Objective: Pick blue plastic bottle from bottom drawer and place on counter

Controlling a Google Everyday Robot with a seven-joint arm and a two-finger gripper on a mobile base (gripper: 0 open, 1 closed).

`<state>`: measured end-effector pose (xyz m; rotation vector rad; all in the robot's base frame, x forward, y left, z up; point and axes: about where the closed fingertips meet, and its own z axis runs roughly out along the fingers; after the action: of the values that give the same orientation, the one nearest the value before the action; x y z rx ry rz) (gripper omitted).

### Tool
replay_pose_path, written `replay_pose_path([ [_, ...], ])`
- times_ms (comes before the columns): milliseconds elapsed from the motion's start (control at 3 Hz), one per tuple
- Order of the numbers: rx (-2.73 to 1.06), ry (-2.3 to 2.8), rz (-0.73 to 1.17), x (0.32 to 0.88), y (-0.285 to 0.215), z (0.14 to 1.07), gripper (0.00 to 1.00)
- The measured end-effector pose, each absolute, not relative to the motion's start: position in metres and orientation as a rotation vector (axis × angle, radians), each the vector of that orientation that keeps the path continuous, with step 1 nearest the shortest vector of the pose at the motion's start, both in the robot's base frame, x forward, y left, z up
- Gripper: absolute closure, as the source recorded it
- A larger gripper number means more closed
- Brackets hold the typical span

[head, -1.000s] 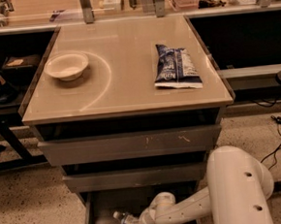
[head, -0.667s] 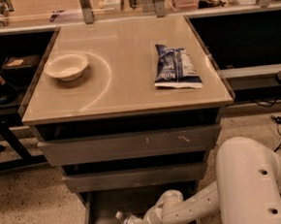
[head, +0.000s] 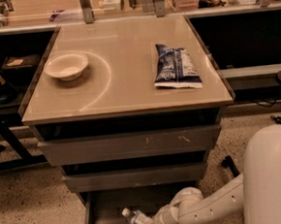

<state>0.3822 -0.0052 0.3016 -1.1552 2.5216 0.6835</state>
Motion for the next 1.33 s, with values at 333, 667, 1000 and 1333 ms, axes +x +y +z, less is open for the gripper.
replay_pose_path([
  [333, -1.156, 2.521, 0.684, 0.382, -0.005, 0.302, 1.0],
  [667, -1.17, 2.472, 0.704, 0.371, 0.002, 0.335, 1.0],
  [1000, -1.194, 2.392, 0.684, 0.352, 0.005, 0.392, 1.0],
  [1333, -1.241, 2.289, 0.621, 0.341, 0.019, 0.458, 1.0],
])
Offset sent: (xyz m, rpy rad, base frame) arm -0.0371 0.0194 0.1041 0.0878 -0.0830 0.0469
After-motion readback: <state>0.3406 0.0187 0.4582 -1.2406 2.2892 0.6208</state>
